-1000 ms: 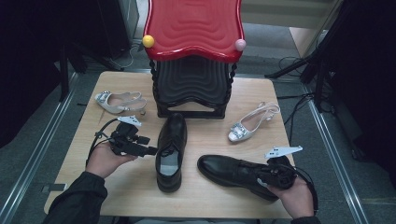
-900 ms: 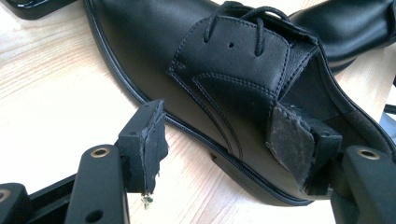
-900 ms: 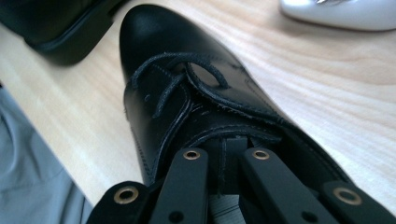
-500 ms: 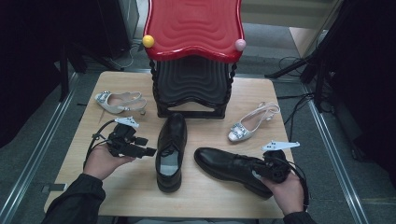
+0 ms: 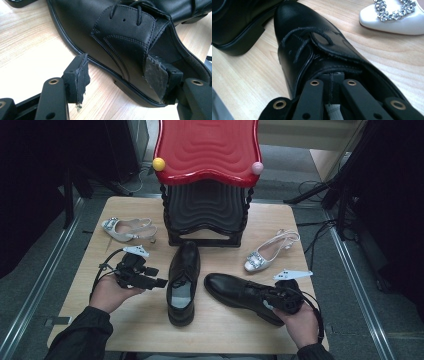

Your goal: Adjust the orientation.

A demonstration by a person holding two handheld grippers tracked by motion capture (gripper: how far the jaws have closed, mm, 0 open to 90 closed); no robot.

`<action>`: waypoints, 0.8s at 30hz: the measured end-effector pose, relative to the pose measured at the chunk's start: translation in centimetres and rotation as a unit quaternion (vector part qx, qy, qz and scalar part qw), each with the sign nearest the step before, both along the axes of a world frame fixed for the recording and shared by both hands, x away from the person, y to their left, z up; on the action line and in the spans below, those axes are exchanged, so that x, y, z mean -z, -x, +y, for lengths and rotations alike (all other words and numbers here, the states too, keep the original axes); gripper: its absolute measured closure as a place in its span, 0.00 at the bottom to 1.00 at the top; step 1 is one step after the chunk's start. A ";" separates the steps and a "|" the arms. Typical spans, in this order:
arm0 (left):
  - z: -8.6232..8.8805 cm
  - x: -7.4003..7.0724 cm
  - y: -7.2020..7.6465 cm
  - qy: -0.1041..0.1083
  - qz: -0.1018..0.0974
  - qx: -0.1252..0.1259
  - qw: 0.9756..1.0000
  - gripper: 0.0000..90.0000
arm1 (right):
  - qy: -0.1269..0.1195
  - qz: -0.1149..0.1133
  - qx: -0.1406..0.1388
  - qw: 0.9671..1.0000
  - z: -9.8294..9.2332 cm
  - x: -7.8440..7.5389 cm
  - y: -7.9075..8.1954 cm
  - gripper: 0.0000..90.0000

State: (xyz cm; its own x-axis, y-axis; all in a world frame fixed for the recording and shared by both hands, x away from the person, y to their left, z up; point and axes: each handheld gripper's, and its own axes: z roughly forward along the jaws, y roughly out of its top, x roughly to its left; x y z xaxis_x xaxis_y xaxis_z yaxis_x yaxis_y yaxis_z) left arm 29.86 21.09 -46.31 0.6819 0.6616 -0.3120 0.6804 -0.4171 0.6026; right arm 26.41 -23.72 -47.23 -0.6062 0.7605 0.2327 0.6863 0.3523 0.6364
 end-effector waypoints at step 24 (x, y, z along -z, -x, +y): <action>0.1 0.0 -0.2 0.000 0.001 0.005 1.000 0.41 | -0.040 -0.041 -0.022 0.998 3.3 -3.0 2.5 1.00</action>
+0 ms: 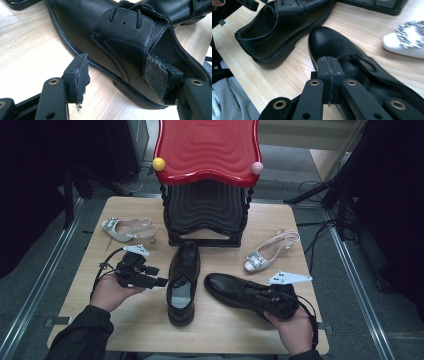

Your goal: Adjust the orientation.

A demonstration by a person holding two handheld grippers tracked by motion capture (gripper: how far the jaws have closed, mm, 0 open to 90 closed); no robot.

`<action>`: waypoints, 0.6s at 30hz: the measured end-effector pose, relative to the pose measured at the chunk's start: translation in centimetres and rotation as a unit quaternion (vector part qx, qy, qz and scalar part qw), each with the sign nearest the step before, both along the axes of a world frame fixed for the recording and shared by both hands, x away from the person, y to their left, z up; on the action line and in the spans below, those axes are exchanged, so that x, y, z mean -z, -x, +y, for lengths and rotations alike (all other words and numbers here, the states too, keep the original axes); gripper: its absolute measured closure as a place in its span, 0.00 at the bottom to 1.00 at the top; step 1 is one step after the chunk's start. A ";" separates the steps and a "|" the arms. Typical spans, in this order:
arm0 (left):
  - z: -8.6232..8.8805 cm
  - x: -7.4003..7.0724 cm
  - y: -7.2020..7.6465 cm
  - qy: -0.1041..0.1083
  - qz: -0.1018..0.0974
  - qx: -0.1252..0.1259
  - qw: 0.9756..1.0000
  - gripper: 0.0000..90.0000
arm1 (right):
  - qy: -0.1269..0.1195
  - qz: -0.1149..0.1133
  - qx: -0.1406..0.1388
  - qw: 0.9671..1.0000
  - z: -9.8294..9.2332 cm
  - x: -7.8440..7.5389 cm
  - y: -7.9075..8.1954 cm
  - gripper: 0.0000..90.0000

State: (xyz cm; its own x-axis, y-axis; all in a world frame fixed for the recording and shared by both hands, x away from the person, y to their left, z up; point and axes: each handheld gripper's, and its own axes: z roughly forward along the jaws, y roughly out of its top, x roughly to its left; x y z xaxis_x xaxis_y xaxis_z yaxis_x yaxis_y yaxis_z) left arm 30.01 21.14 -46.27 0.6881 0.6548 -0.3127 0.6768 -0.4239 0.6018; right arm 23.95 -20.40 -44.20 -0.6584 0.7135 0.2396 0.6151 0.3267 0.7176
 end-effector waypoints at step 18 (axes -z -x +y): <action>0.6 0.2 1.2 -0.005 0.000 -0.012 1.000 0.41 | 0.044 0.020 -0.024 0.999 5.8 3.9 -1.3 1.00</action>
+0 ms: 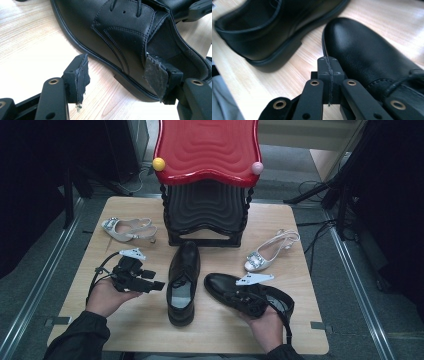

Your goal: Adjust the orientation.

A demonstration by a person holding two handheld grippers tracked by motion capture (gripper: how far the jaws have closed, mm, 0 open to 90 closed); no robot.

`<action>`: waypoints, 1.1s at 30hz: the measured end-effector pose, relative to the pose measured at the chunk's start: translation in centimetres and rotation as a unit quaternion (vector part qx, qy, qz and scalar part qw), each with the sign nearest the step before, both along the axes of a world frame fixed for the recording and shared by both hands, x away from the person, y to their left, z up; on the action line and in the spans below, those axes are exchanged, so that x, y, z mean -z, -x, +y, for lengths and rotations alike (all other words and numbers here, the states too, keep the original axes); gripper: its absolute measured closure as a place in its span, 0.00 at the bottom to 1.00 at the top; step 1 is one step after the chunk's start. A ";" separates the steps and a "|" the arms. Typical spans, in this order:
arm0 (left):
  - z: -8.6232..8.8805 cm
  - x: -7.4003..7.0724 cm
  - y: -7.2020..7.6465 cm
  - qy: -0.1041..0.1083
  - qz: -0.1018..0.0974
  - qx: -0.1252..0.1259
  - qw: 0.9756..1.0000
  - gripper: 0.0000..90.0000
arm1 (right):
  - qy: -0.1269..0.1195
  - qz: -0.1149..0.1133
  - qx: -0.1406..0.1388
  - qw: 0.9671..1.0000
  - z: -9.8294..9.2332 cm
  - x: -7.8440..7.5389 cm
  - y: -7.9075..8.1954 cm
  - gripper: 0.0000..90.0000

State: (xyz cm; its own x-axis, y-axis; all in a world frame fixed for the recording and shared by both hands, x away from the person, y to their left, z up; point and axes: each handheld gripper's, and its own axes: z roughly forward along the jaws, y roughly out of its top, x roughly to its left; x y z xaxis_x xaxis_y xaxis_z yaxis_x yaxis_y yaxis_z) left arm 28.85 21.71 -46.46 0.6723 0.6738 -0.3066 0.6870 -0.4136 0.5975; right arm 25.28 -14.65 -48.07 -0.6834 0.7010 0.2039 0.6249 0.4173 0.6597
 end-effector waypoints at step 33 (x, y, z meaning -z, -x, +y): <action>-0.1 0.1 0.1 0.003 0.003 0.004 1.000 0.40 | 0.002 -0.008 0.048 0.999 1.6 0.8 -3.2 1.00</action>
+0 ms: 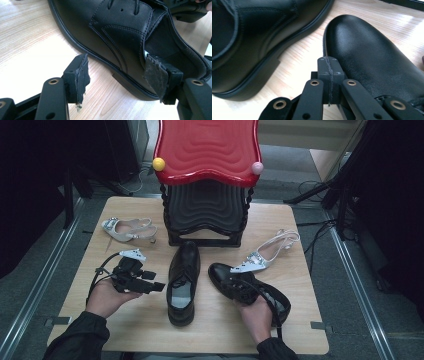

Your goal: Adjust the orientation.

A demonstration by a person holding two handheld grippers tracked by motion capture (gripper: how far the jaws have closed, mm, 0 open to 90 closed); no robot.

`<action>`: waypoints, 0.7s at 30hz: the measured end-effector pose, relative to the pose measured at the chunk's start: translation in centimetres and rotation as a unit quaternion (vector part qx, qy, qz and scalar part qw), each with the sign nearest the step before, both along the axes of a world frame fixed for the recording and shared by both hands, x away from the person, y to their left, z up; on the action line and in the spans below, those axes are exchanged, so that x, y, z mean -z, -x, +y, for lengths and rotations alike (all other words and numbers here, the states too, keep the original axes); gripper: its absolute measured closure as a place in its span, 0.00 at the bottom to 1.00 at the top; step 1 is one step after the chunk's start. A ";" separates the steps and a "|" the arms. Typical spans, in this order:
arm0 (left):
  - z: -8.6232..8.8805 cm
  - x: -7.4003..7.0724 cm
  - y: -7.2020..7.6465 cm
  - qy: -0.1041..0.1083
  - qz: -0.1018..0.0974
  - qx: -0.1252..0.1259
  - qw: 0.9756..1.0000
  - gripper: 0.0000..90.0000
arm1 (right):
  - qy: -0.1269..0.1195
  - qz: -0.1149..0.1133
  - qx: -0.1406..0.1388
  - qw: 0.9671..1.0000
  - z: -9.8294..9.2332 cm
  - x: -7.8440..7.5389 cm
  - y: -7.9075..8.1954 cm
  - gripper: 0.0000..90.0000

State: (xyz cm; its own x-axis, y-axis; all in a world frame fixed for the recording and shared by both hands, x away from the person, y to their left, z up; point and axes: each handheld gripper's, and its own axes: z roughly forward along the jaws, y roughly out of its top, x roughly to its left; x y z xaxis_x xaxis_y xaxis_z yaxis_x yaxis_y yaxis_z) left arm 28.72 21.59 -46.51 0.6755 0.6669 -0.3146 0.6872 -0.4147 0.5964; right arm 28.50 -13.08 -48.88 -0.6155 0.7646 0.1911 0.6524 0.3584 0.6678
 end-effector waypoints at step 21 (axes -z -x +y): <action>-0.4 0.0 -0.3 -0.001 0.000 0.007 1.000 0.40 | -0.032 -0.011 0.035 0.999 -8.8 -4.2 -0.2 1.00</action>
State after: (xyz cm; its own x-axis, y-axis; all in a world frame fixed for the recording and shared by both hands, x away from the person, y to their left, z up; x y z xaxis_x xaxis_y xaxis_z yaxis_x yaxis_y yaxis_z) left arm 29.02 21.16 -46.54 0.6843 0.6582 -0.3138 0.6816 -0.4246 0.5960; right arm 28.66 -21.84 -44.69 -0.5650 0.7928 0.2288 0.6600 0.2678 0.7020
